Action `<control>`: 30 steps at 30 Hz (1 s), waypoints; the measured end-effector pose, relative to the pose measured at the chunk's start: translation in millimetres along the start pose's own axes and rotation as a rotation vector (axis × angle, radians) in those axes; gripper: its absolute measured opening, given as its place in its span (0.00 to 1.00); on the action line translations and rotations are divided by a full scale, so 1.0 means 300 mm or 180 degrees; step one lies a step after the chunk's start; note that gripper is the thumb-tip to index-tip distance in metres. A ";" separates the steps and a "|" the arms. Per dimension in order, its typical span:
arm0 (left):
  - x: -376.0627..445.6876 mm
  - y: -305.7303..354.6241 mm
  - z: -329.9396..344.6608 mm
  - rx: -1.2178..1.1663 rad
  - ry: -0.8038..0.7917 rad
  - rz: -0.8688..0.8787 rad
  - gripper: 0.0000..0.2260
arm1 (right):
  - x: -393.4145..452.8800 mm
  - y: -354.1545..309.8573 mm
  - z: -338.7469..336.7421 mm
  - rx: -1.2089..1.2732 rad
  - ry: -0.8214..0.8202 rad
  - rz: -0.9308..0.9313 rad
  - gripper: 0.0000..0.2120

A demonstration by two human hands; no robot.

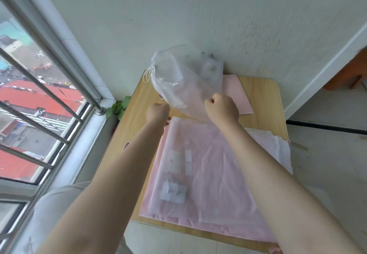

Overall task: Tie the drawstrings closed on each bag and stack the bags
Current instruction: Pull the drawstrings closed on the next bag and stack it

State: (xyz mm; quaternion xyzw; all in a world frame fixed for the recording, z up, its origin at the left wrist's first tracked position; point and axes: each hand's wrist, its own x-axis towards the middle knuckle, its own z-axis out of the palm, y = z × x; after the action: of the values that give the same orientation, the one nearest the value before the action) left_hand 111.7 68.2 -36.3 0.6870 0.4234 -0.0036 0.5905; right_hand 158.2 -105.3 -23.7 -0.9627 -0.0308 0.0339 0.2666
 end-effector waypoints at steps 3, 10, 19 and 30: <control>-0.067 -0.081 0.019 0.0658 -0.0512 0.0084 0.03 | -0.070 0.095 0.033 -0.0716 -0.0791 0.0267 0.13; -0.166 -0.157 0.046 0.1348 -0.0718 0.0622 0.10 | -0.125 0.195 0.072 -0.0405 -0.0604 0.0382 0.24; -0.126 0.030 0.099 0.0886 -0.0436 0.0764 0.13 | -0.014 0.154 0.060 -0.0281 0.0265 -0.0220 0.05; 0.167 0.117 0.123 0.4553 0.0443 0.2744 0.38 | 0.242 0.042 0.194 -0.0165 -0.0680 -0.0741 0.43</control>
State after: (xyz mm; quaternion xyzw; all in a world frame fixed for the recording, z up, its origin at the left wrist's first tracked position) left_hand 182.7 69.2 -44.6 0.9963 0.0547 -0.0028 -0.0655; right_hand 226.3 -80.7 -83.4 -0.9501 -0.1711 0.1042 0.2390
